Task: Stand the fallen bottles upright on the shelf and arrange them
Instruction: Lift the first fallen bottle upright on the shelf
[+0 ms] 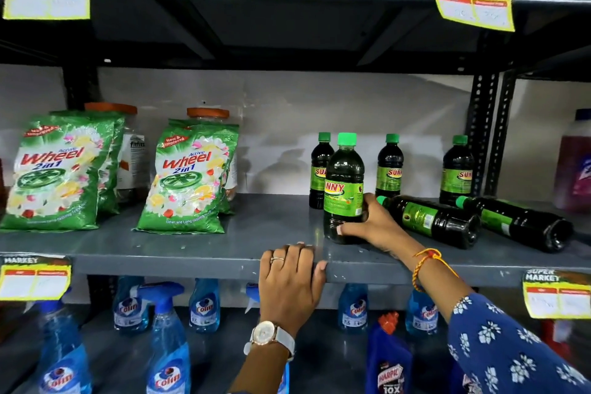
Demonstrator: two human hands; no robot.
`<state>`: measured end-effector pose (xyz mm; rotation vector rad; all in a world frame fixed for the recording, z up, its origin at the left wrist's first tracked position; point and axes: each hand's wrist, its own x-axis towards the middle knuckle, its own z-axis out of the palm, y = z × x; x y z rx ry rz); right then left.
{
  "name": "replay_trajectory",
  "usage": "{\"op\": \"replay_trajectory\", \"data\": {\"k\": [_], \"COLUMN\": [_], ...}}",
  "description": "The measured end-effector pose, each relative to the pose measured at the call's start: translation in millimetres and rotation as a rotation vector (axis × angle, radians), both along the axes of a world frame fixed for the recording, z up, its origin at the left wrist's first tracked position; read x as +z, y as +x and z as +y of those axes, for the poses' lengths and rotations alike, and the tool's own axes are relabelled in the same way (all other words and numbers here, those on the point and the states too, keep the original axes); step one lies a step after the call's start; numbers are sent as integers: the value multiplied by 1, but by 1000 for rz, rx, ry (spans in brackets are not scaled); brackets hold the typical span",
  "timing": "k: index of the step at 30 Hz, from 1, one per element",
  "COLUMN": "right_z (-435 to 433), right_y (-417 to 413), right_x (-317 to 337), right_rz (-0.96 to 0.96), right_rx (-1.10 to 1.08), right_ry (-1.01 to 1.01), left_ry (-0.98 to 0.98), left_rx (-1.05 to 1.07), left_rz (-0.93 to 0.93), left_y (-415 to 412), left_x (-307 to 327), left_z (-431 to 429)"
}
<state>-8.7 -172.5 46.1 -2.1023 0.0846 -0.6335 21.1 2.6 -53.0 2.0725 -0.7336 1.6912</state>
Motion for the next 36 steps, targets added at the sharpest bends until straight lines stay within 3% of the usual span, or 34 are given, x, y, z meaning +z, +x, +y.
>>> {"op": "replay_trajectory", "data": {"k": [3, 36], "right_z": [-3, 7], "right_y": [1, -15], "right_x": [-1, 1], "right_rz": [25, 62], "right_rx": [140, 46], "right_ry": [125, -75], "left_ry": [2, 17], "left_rx": [-1, 40], "left_rz": [23, 37], "left_y": [-1, -5], "left_x": [1, 2], "left_z": [-1, 0]}}
